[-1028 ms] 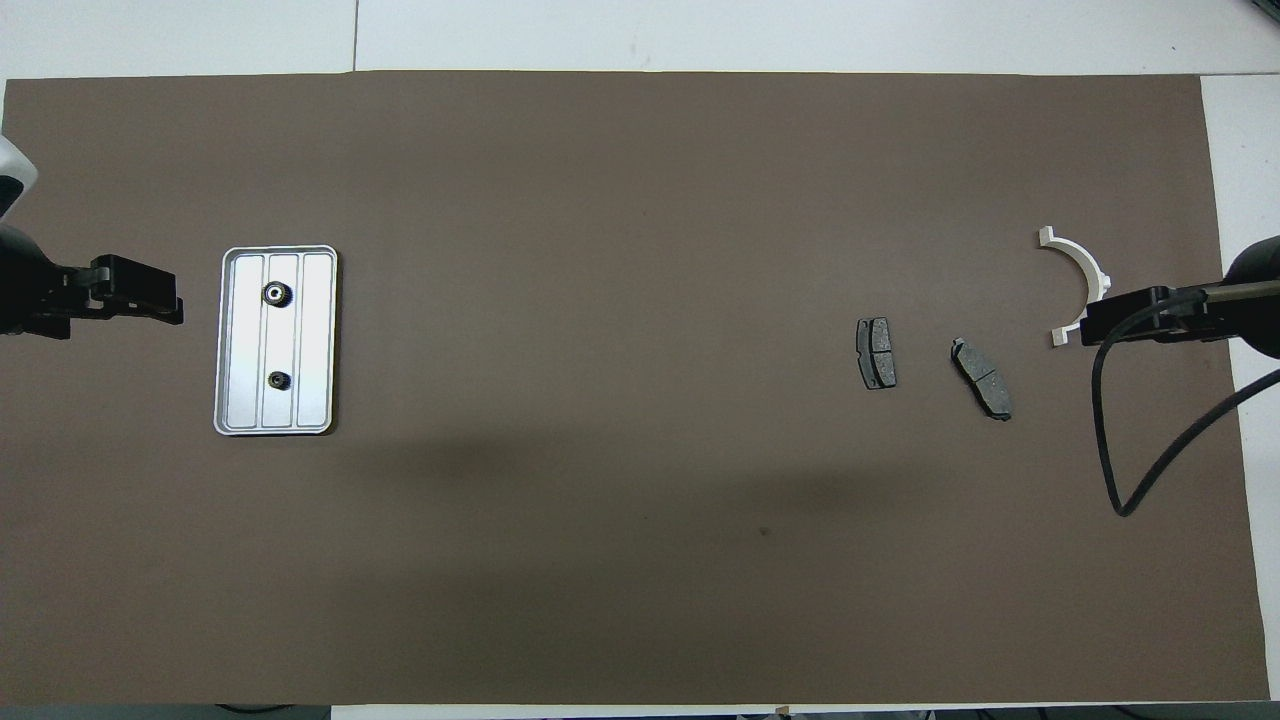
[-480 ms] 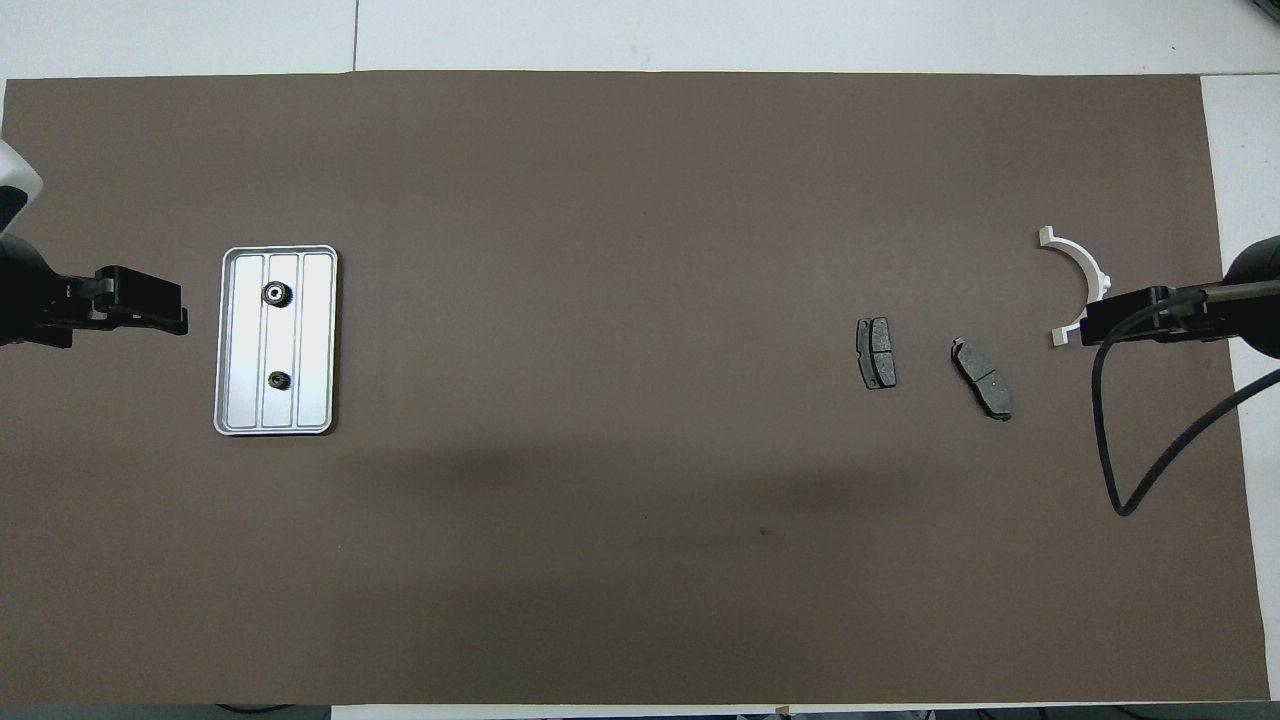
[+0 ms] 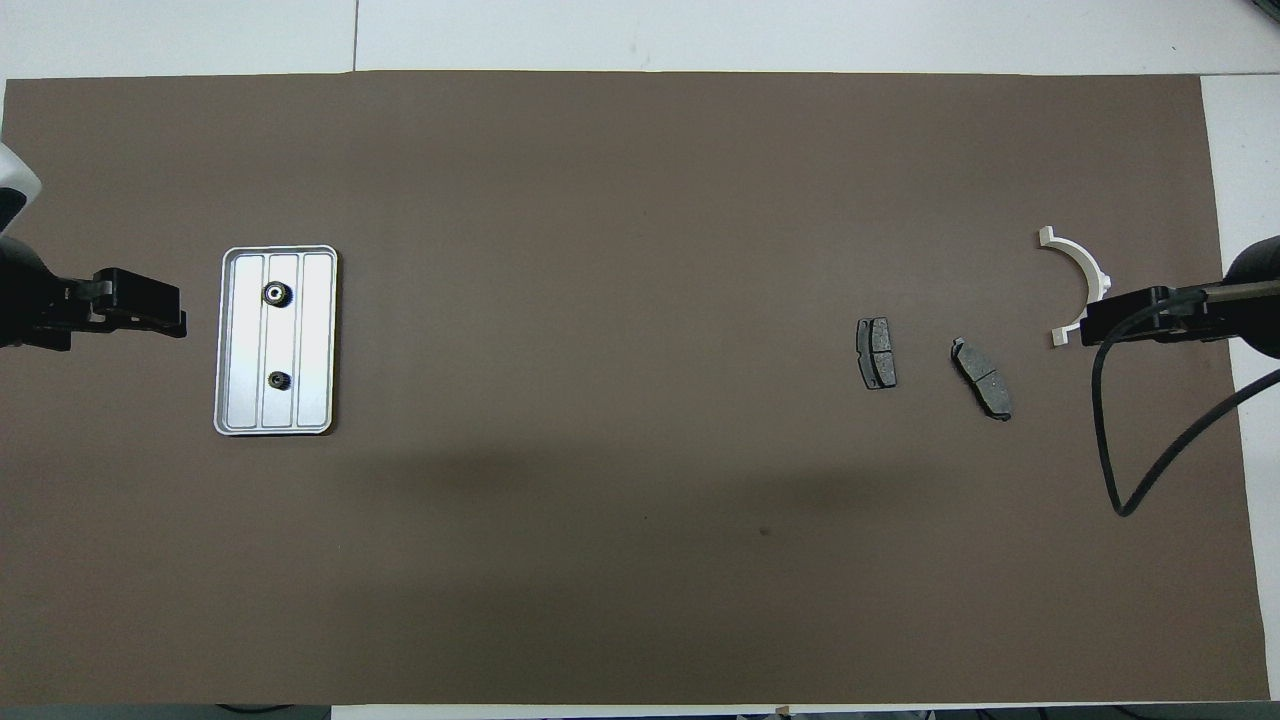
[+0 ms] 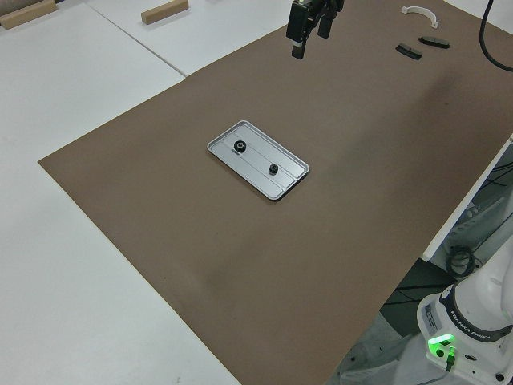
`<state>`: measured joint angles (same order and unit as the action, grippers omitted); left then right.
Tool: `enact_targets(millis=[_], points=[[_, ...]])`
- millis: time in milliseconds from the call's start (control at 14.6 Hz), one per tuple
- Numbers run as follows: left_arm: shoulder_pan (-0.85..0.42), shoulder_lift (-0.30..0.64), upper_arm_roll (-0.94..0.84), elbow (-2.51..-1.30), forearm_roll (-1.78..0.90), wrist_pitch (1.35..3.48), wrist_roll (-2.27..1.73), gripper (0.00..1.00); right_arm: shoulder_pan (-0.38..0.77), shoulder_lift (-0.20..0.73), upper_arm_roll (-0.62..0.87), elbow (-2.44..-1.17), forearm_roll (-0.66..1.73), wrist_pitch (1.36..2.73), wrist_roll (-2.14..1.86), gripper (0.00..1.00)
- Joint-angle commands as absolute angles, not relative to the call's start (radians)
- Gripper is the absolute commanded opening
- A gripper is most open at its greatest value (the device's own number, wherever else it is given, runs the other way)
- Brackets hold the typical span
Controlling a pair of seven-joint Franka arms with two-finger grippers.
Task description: Pick bearing gear from pile to tray
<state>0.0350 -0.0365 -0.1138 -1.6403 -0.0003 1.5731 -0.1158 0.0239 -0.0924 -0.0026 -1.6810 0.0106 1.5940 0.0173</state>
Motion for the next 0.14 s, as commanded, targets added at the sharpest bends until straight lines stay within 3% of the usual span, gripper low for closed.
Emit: enact_targets(millis=[0,69], points=[[0.028,-0.048,-0.106,-1.638,0.012,1.548,-0.117,1.00,0.023,-0.092,-0.002,-1.675,-0.002,1.594,0.008,1.00],[0.028,-0.049,-0.106,-1.638,0.011,1.549,-0.117,1.00,0.023,-0.092,-0.002,-1.675,-0.002,1.594,0.008,1.00]])
